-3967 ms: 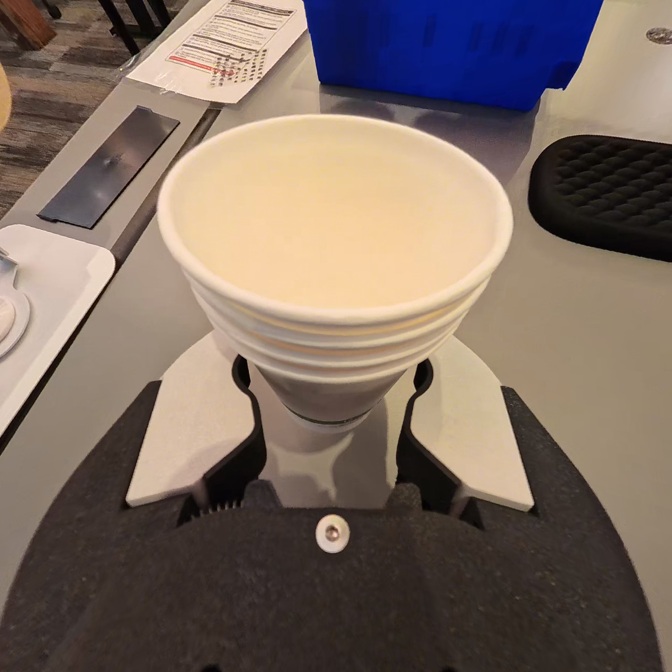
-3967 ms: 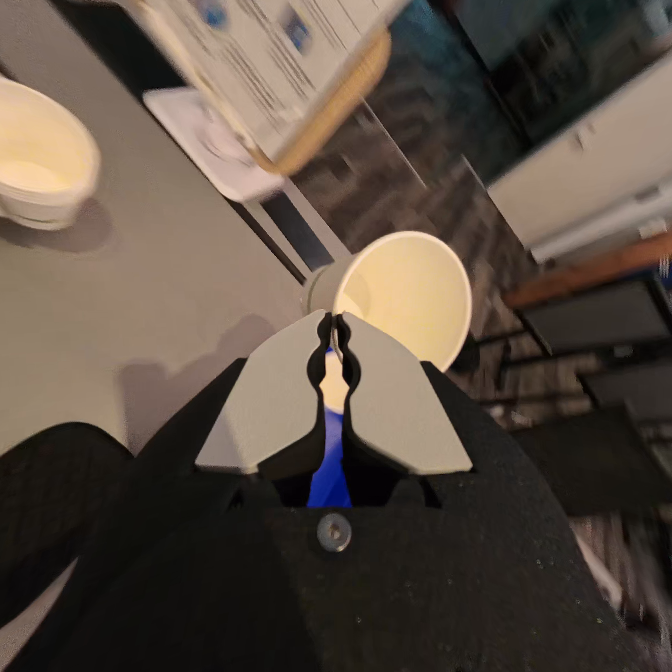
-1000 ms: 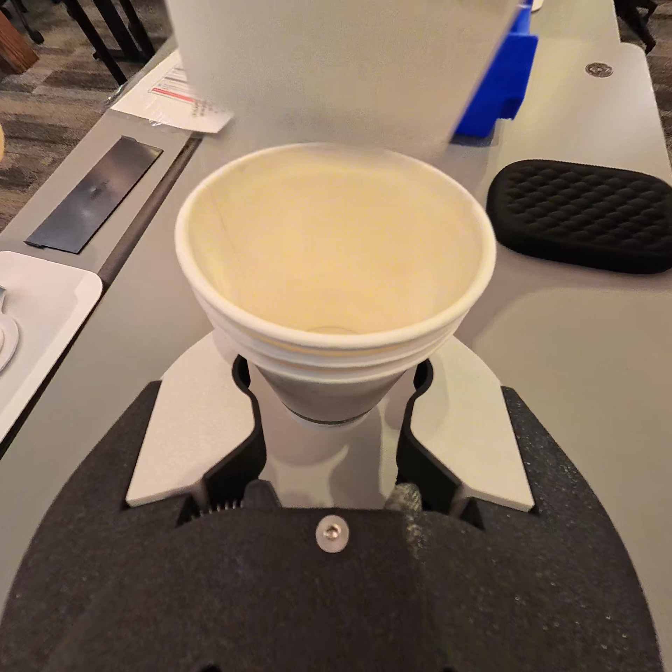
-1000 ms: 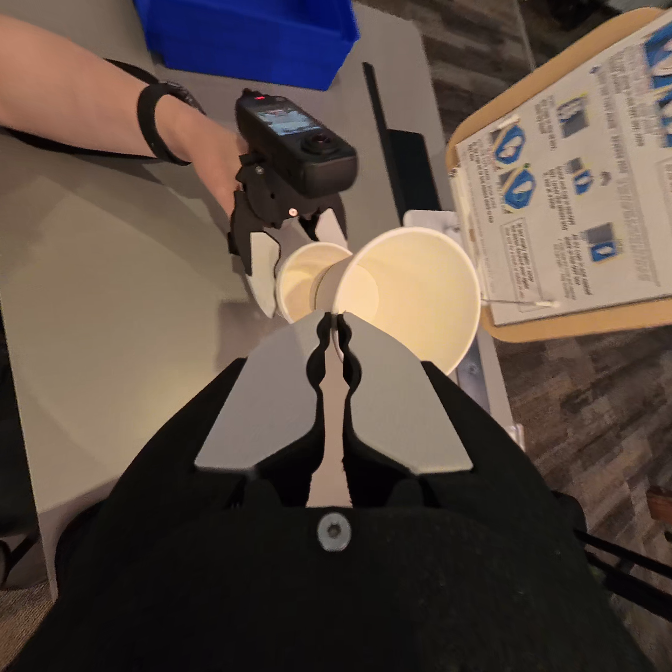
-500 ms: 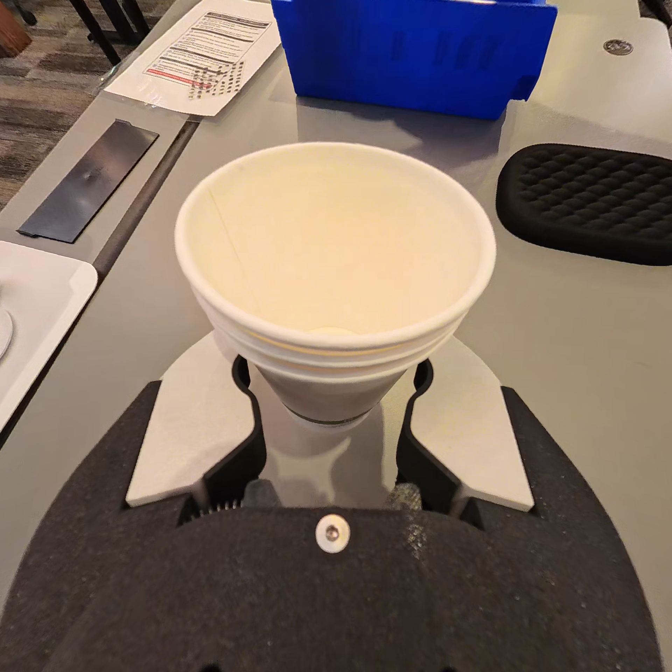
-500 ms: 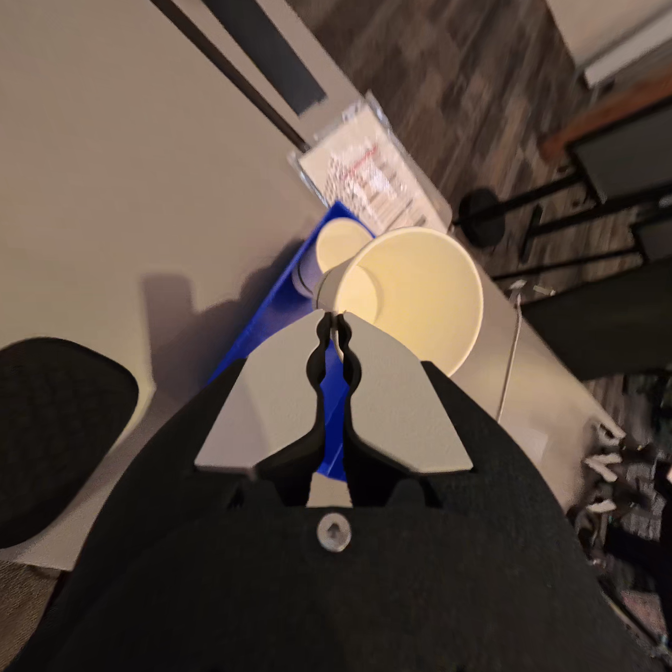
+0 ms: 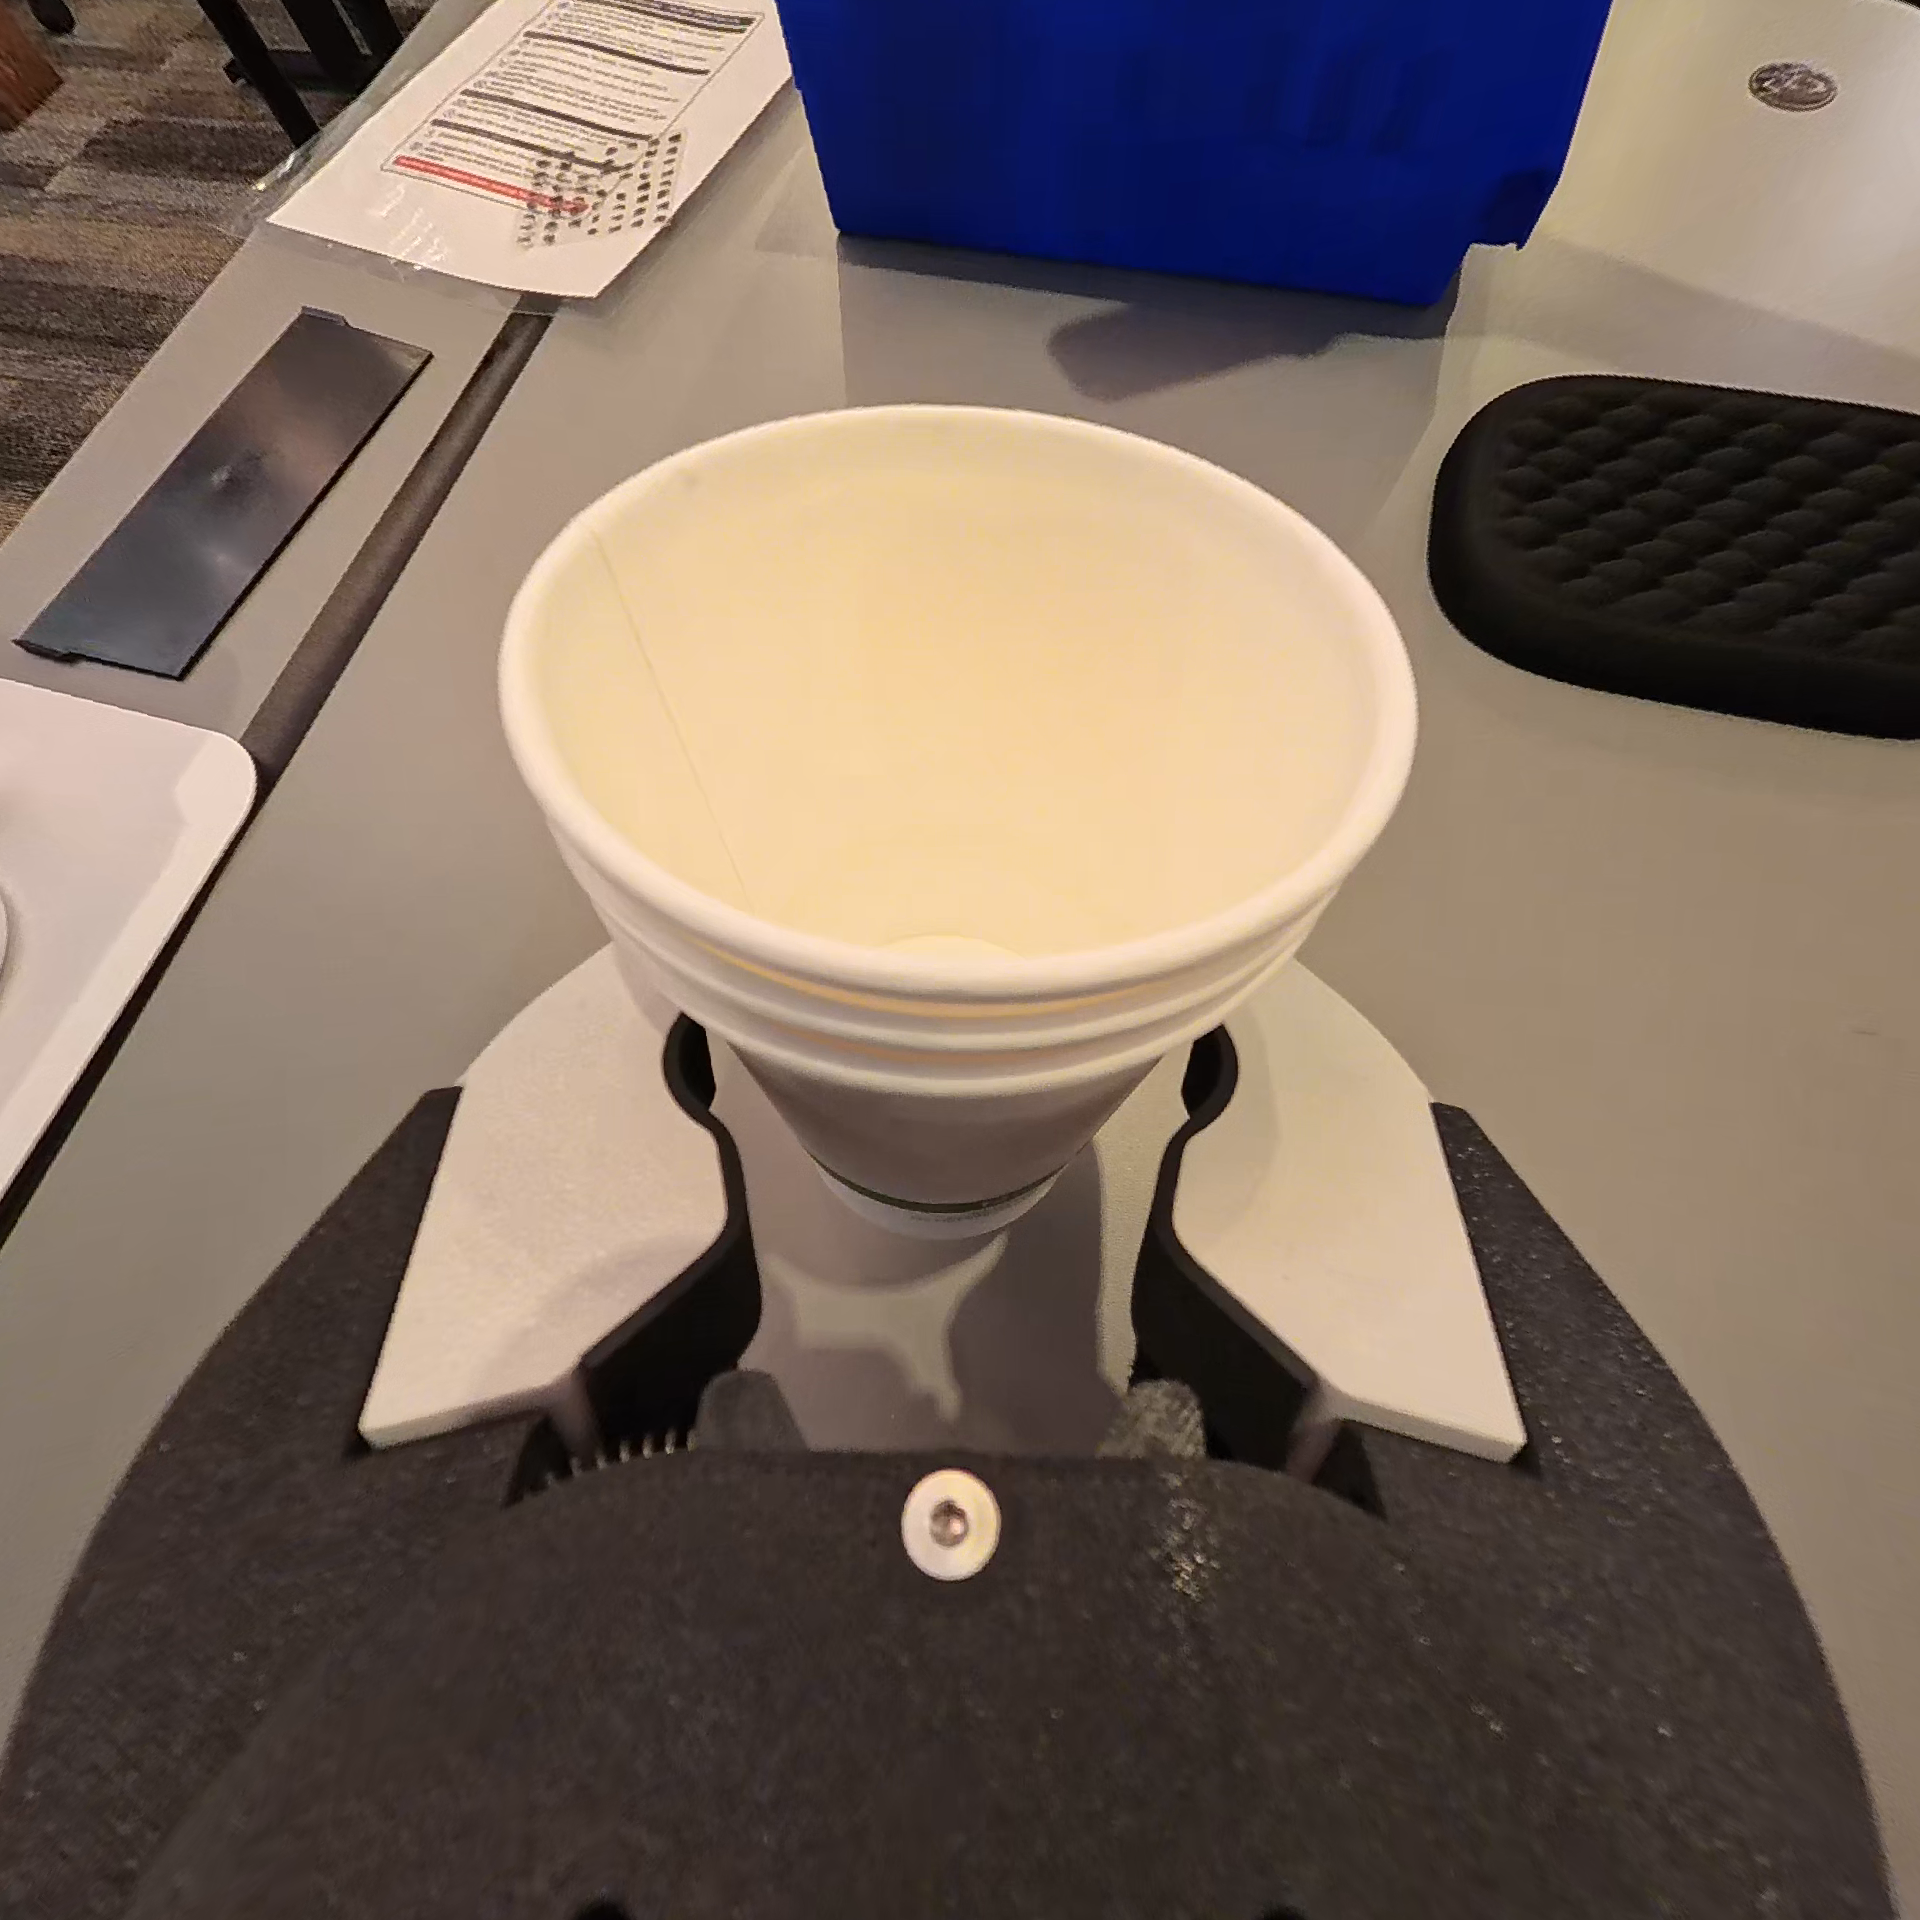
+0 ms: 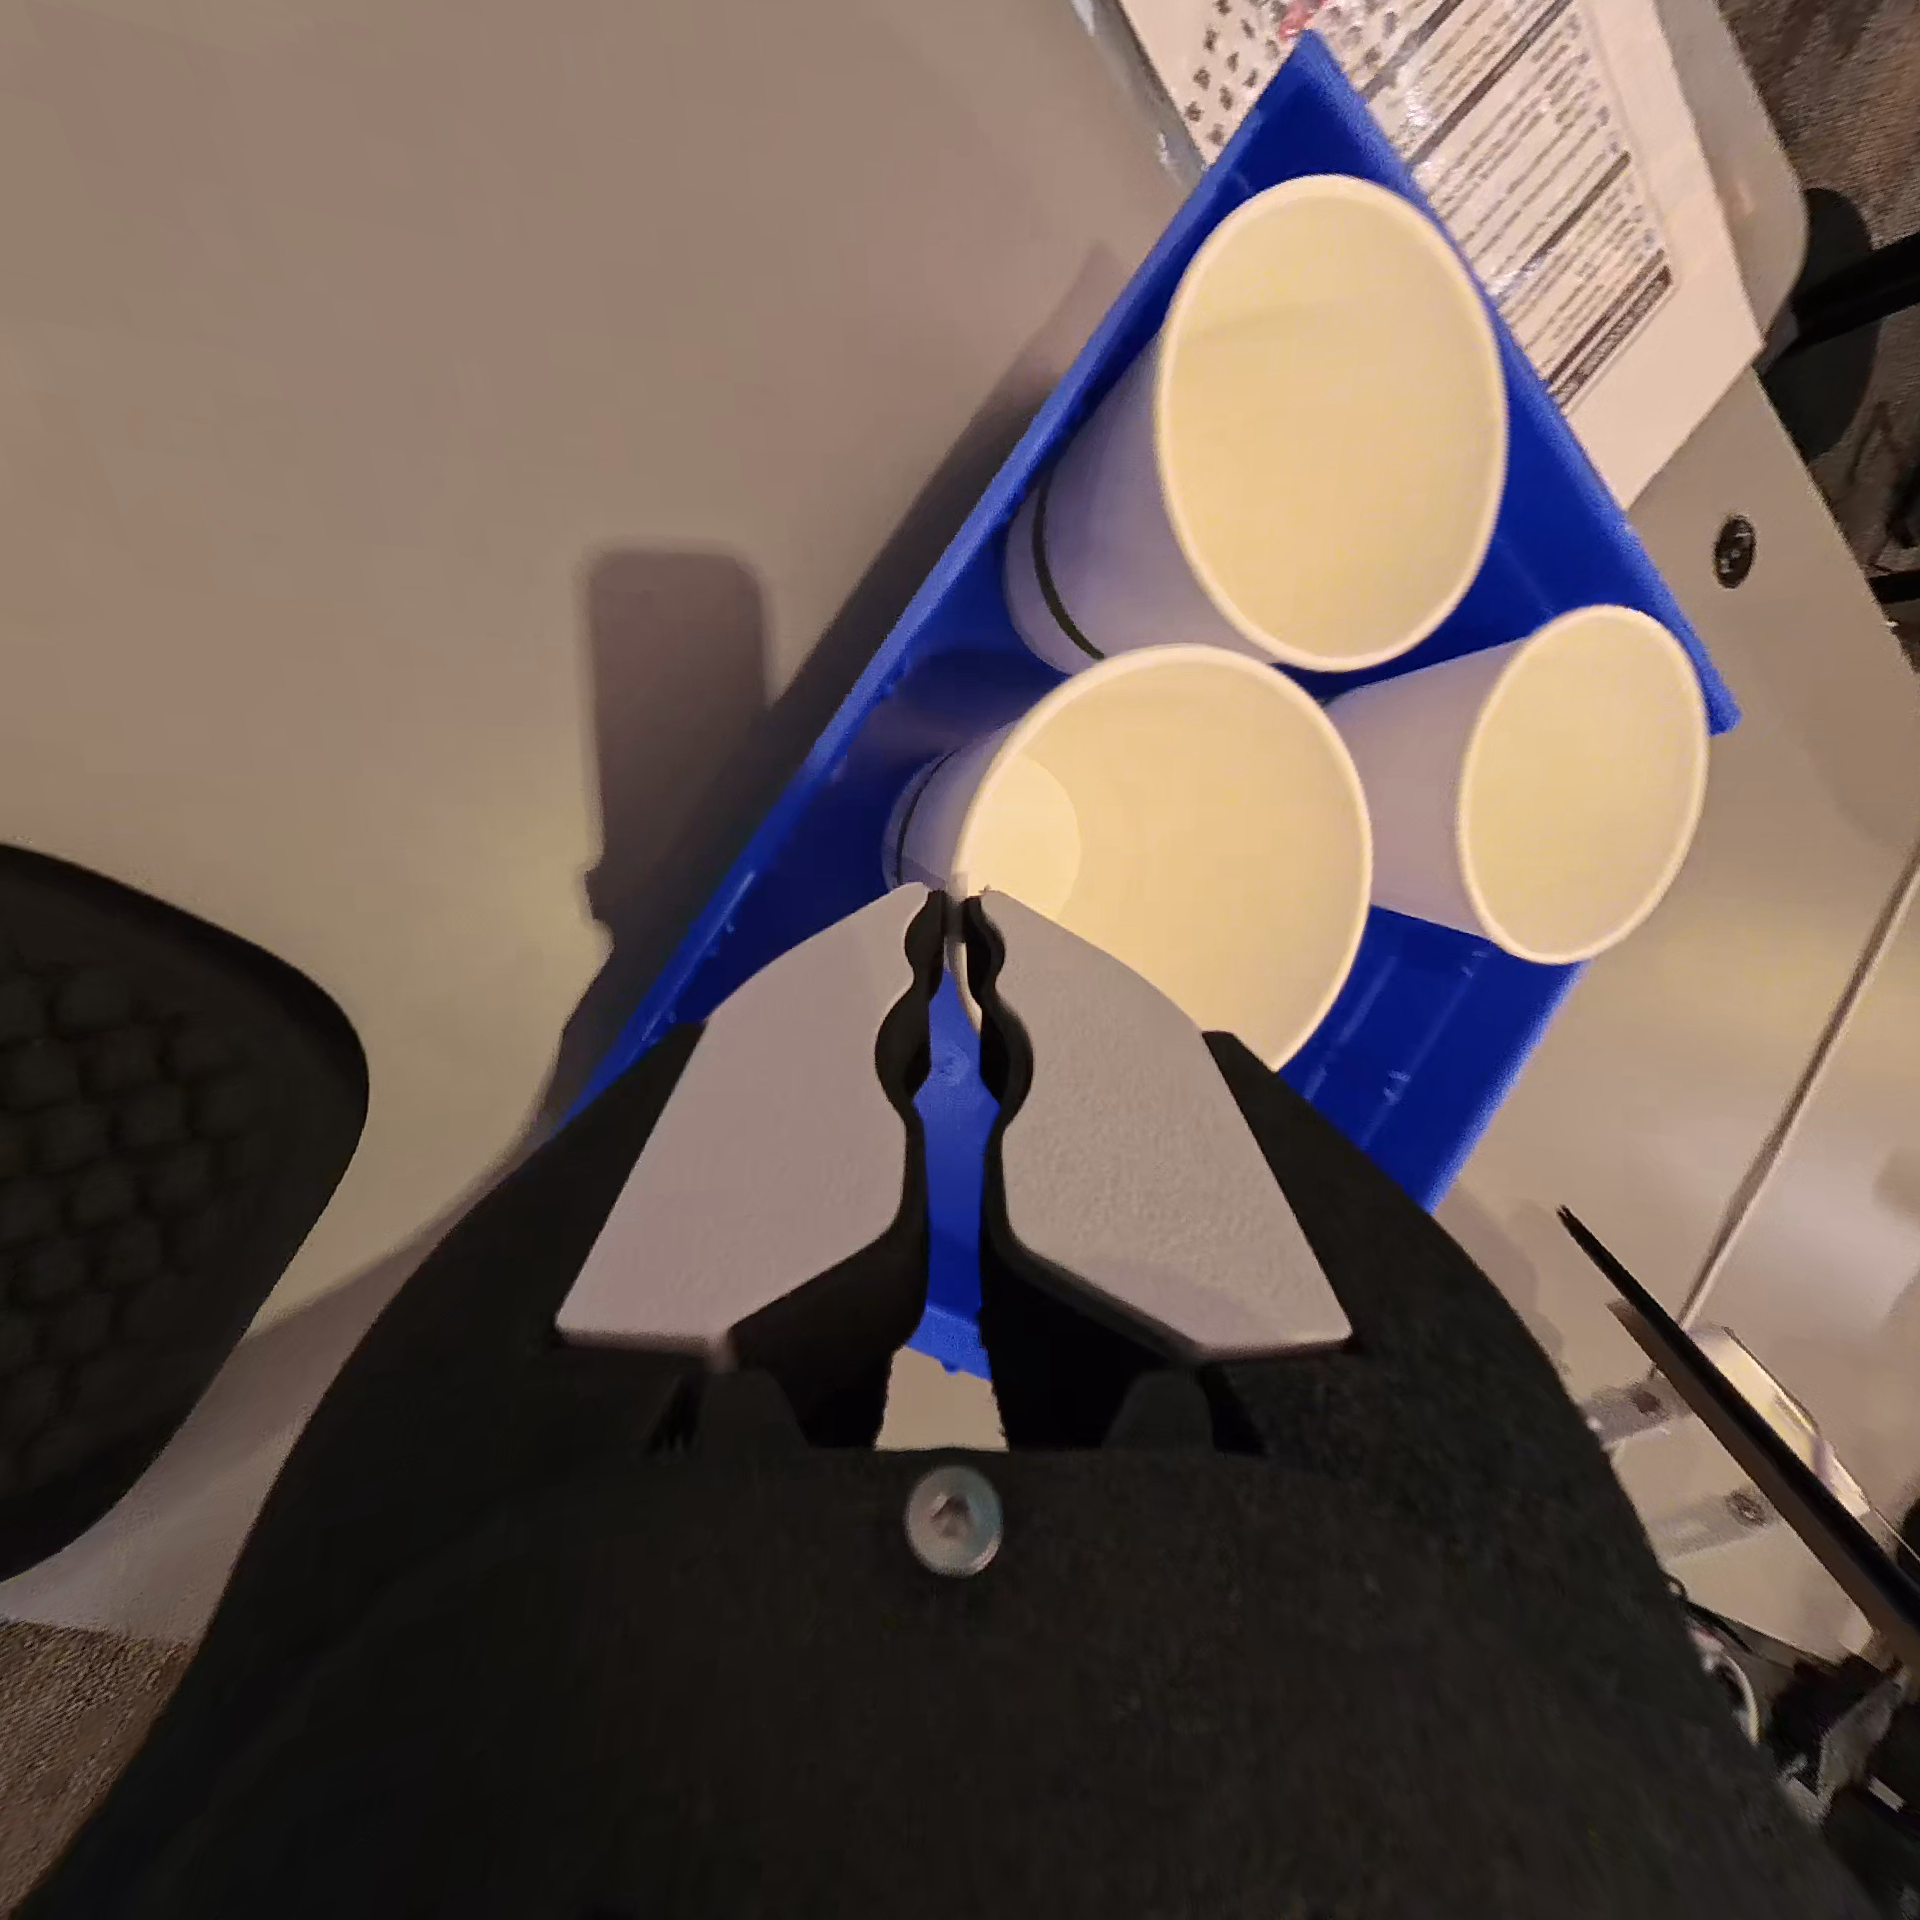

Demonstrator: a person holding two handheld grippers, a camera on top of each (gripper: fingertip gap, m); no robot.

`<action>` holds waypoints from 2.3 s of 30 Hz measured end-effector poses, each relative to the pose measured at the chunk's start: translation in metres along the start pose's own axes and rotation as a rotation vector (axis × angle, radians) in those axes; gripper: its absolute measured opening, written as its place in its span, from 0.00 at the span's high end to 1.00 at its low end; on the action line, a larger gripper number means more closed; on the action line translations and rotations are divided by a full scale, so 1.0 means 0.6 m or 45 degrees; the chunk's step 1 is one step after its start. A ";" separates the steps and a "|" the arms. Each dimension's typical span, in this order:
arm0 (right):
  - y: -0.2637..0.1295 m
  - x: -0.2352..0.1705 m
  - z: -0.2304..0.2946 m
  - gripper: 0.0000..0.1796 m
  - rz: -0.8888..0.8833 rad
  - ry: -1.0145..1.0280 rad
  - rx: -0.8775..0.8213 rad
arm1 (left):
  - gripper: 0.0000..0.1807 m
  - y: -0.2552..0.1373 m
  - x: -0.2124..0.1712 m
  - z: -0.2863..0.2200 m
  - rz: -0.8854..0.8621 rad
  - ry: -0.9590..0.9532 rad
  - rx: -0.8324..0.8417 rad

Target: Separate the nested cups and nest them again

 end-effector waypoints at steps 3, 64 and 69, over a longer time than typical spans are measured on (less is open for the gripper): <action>0.018 0.003 0.005 0.98 0.019 -0.008 0.033 | 0.50 0.000 0.000 0.000 0.002 0.001 -0.001; -0.175 0.298 0.388 0.99 -0.565 -1.035 0.382 | 0.51 0.002 0.009 -0.018 0.021 0.079 0.037; -0.205 0.294 0.370 0.99 -0.623 -1.002 0.331 | 0.51 0.001 0.009 -0.017 0.013 0.073 0.035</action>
Point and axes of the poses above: each gripper's, where its closed fingertips meet, y out along the fingers, x out of its top, z = x × y across the jaws, the point moved 9 cm from there along -y, back along the fingers, and after that the axes turned 6 degrees about z, right-handed, at the moved point
